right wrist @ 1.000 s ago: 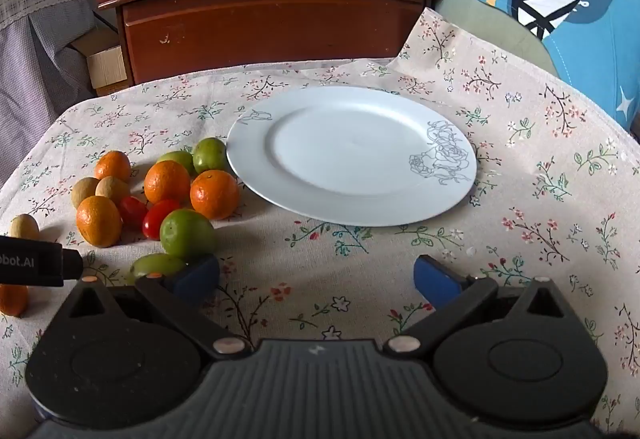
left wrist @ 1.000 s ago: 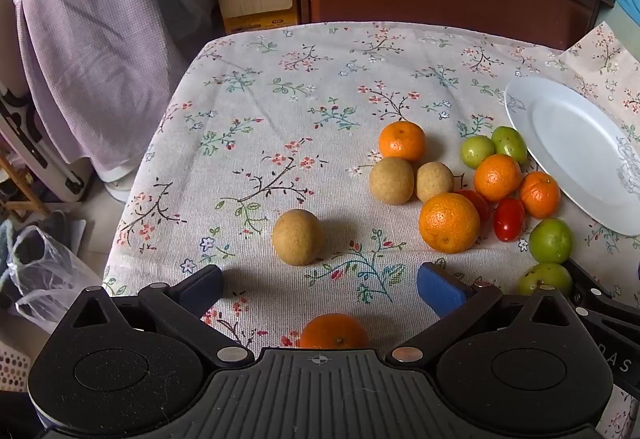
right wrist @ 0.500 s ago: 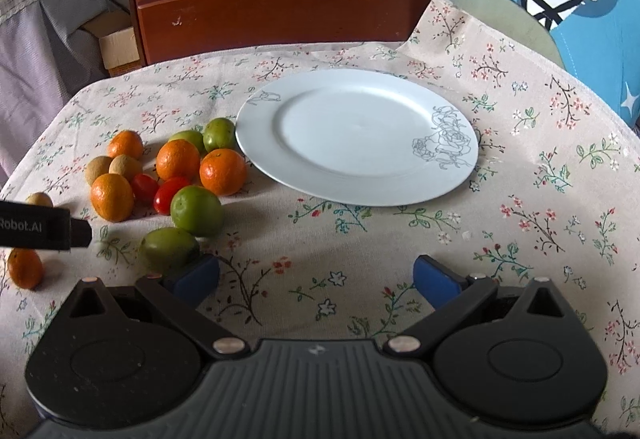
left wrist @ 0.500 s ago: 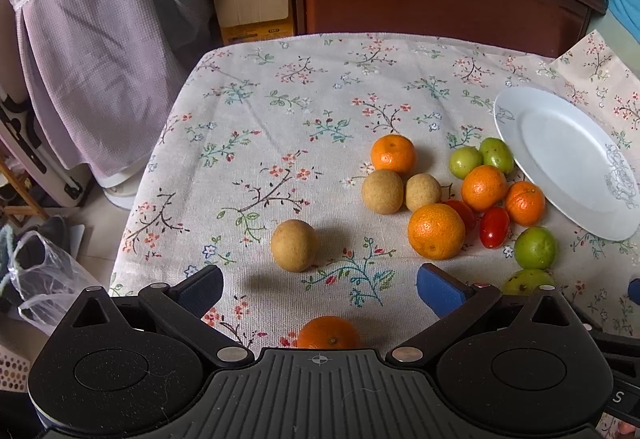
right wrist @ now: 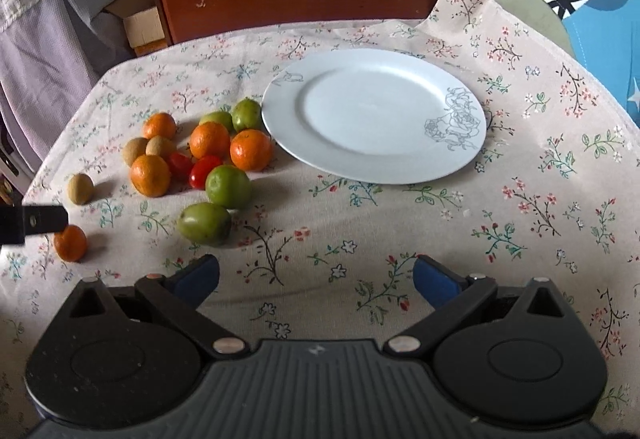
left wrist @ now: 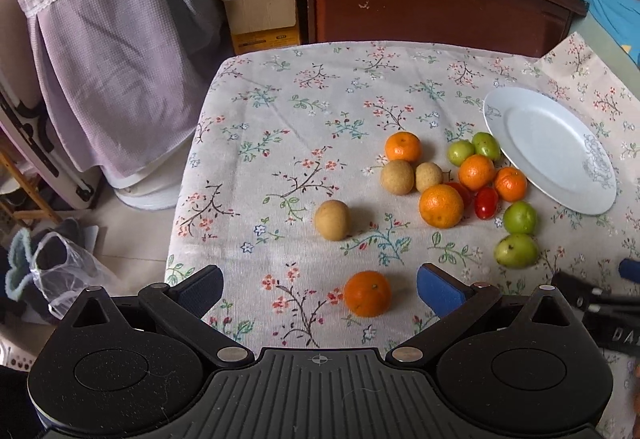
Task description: Organize fruits
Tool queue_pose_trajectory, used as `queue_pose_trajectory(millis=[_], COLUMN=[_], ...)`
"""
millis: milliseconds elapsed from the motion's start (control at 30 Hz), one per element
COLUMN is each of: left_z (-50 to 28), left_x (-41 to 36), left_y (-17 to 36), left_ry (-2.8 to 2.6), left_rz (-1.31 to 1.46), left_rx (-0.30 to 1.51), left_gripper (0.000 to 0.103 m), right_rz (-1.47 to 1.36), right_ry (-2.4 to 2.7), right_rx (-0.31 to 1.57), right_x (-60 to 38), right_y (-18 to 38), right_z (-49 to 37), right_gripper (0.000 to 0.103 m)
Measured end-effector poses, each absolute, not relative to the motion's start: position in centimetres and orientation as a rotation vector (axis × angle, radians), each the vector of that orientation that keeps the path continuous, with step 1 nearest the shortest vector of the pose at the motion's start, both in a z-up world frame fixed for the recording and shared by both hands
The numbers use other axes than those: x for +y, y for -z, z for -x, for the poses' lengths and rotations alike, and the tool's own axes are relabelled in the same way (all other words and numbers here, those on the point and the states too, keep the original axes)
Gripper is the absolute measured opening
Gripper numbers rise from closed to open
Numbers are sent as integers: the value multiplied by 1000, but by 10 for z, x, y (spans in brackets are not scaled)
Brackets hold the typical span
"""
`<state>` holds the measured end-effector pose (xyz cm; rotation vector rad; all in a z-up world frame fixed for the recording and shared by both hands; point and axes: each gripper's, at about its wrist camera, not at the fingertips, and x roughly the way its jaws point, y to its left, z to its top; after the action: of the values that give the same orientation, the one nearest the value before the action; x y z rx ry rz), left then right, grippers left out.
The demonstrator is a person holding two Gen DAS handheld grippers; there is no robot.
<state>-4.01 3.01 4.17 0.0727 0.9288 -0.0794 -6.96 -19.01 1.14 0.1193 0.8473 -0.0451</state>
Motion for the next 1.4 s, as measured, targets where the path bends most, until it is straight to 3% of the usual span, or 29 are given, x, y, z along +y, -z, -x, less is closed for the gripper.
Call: queue_pose_trajectory(millis=[667, 1400], left_z=[48, 46], left_x=[27, 16], left_y=[-23, -40], left_ry=[-13, 65], left_rz=[-203, -50], left_rx=[979, 1000], left_gripper=[103, 103], right_rz=[-73, -36], right_ry=[73, 124], right_rx=[896, 905], right_x=[-173, -163], right_y=[-30, -41], right_z=[73, 71], right_gripper=[102, 102])
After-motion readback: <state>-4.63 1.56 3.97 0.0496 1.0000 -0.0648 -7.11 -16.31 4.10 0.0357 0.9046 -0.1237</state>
